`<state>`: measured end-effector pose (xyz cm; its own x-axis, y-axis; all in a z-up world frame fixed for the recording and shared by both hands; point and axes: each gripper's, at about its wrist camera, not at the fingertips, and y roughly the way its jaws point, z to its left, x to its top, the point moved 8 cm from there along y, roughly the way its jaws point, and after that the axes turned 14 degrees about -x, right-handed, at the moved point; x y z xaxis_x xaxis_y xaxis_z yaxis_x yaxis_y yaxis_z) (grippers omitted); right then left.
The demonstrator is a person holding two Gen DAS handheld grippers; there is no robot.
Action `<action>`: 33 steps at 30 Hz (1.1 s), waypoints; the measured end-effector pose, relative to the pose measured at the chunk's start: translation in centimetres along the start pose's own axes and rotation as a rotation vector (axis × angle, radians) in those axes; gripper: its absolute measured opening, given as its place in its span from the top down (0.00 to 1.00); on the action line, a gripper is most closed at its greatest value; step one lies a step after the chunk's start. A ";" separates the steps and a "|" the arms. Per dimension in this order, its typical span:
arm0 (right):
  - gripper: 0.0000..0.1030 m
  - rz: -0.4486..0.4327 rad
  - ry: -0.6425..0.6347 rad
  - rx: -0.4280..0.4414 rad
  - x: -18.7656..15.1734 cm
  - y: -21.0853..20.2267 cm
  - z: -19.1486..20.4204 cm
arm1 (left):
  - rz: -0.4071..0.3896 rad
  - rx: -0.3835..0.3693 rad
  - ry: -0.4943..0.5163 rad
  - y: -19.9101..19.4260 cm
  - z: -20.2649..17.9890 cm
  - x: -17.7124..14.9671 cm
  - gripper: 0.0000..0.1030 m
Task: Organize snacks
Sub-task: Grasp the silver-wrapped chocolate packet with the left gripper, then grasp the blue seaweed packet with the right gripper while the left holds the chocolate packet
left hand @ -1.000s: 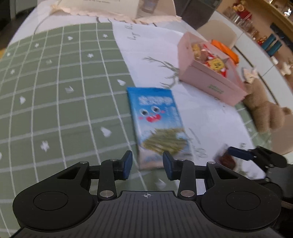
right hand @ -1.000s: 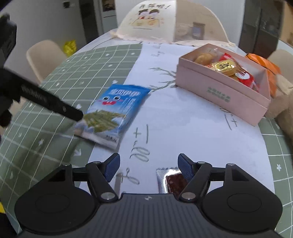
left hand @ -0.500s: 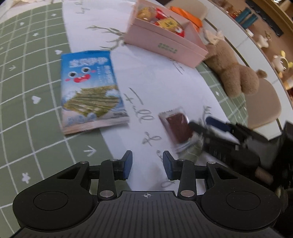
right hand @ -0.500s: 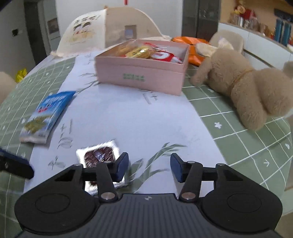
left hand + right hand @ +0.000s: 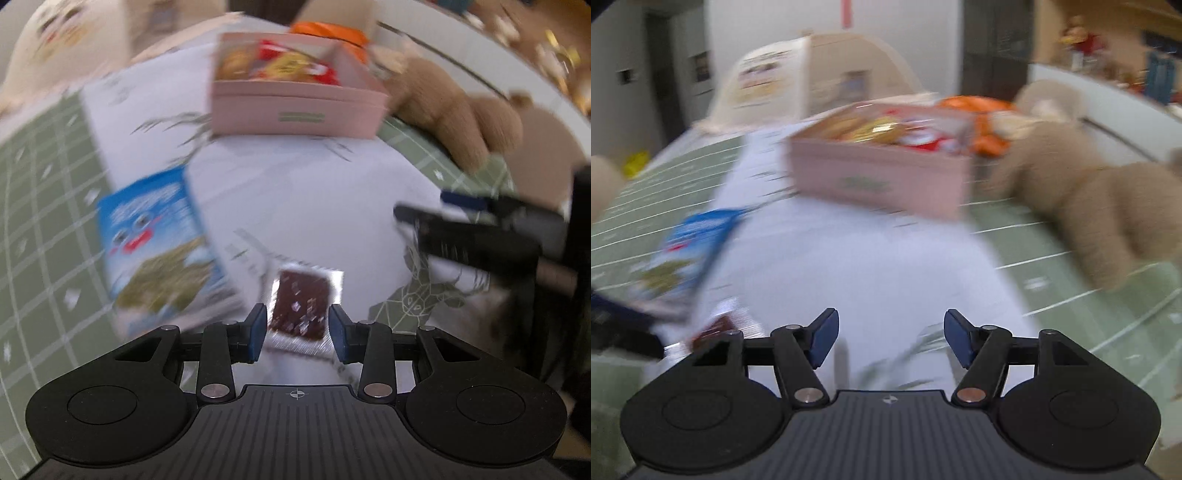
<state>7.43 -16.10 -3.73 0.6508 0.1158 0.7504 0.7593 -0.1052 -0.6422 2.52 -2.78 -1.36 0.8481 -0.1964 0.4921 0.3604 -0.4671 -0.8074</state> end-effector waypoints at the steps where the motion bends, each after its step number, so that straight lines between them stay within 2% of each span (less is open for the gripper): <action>1: 0.36 0.001 0.013 -0.026 0.0 0.6 -0.9 | 0.016 0.008 0.033 0.6 -0.5 0.1 0.61; 3: 0.34 0.014 0.040 -0.068 -0.3 1.7 -2.1 | 0.063 0.018 0.069 2.0 -1.1 -0.2 0.59; 5: 0.22 0.009 0.104 -0.077 -0.7 2.5 -3.1 | 0.070 0.024 0.107 2.4 -1.7 -0.3 0.56; 6: 0.21 0.006 0.119 -0.070 -0.6 2.6 -3.1 | 0.078 0.015 0.116 2.6 -2.0 -0.3 0.51; 9: 0.18 0.010 0.095 -0.077 -0.7 2.7 -2.7 | 0.089 -0.017 0.107 2.9 -2.2 -0.2 0.39; 11: 0.14 0.013 0.083 -0.078 -0.6 2.9 -2.5 | 0.088 -0.042 0.077 2.9 -2.1 0.0 0.37; 17: 0.11 0.017 0.080 -0.066 -0.6 3.1 -2.4 | 0.078 -0.057 0.025 2.7 -1.6 0.6 0.42; 20: 0.10 0.018 0.078 -0.063 -0.6 3.0 -2.3 | 0.052 -0.048 0.009 1.9 -1.1 1.0 0.43; 23: 0.08 0.020 0.075 -0.059 -0.5 3.1 -2.3 | 0.059 -0.029 -0.003 1.7 -0.1 1.0 0.48; 27: 0.06 0.022 0.069 -0.053 -0.5 3.3 -2.2 | 0.097 -0.020 -0.006 2.5 0.6 0.5 0.52; 33: 0.06 0.022 0.070 -0.054 -0.5 3.3 -2.1 | 0.082 -0.010 0.053 3.1 -0.1 0.7 0.52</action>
<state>9.56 -18.58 -5.88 0.6642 0.0438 0.7462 0.7420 -0.1600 -0.6511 4.19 -4.44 -3.49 0.8527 -0.2799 0.4412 0.2865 -0.4557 -0.8427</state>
